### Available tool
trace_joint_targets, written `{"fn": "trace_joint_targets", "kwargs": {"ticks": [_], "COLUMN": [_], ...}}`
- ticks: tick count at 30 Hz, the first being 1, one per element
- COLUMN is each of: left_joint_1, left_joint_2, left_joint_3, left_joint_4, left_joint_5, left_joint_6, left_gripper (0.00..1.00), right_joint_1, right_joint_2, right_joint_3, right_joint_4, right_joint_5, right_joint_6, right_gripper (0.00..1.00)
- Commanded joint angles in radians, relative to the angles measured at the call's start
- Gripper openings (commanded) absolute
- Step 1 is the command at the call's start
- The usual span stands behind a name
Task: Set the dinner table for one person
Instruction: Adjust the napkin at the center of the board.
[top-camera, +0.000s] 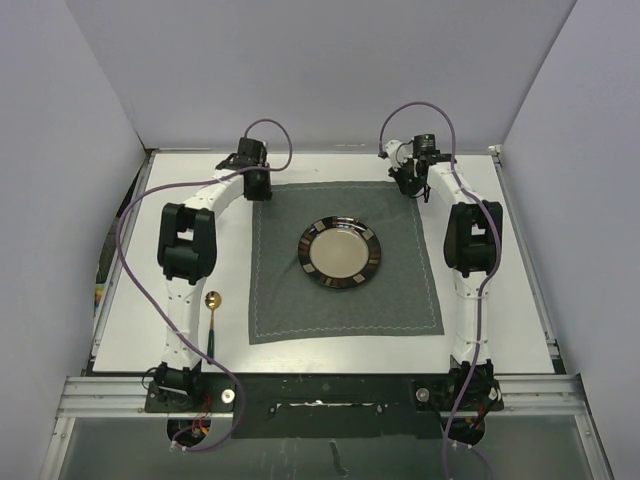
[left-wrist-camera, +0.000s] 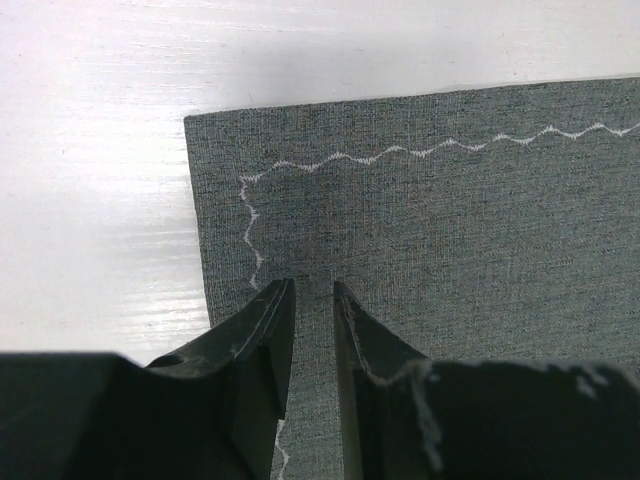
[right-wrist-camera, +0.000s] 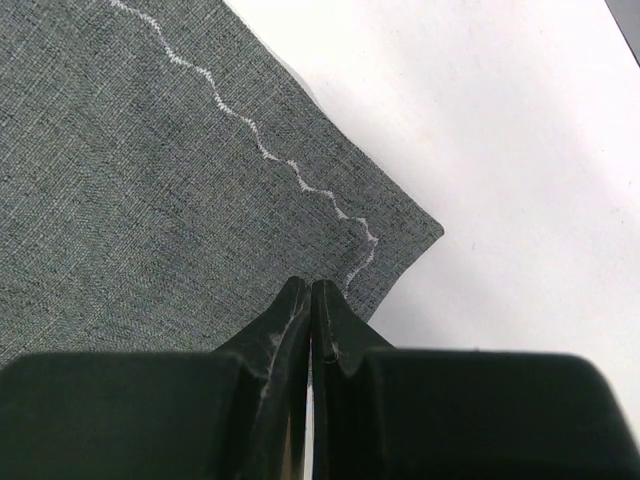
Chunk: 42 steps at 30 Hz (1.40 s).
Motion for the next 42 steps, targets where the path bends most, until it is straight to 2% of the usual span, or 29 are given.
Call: {"fn": "trace_joint_targets", "kwargs": {"ticks": [1,14,23,36,39,40,41,42], "left_joint_1": [0.003,0.062,0.068,0.06,0.06,0.06,0.061,0.062], "left_joint_2": [0.054,0.18,0.255,0.276,0.254,0.236,0.218,0.2], "left_joint_3": [0.048,0.182,0.308,0.35,0.325,0.308,0.291,0.278], "left_joint_4": [0.04,0.003,-0.024,-0.049,-0.048,-0.043,-0.034,-0.028], "left_joint_5": [0.007,0.008,0.038,0.077,0.077,0.077,0.077,0.078], "left_joint_6": [0.006,-0.001,0.002,-0.017,-0.013,-0.007,-0.002,0.003], "left_gripper": [0.22,0.22,0.22,0.23,0.31,0.39,0.58,0.92], "right_joint_1": [-0.001,-0.004,-0.008,-0.028,-0.032,-0.032,-0.032,-0.032], "right_joint_2": [0.009,0.042,0.073,0.059,0.056,0.056,0.056,0.055], "right_joint_3": [0.047,0.064,0.079,0.049,0.042,0.043,0.045,0.047], "right_joint_4": [0.036,0.024,0.089,0.104,0.104,0.103,0.1,0.098], "right_joint_5": [0.018,0.043,0.069,0.057,0.058,0.059,0.058,0.055], "right_joint_6": [0.016,0.015,0.037,0.036,0.037,0.037,0.036,0.037], "right_gripper": [0.0,0.0,0.0,0.0,0.0,0.0,0.0,0.0]}}
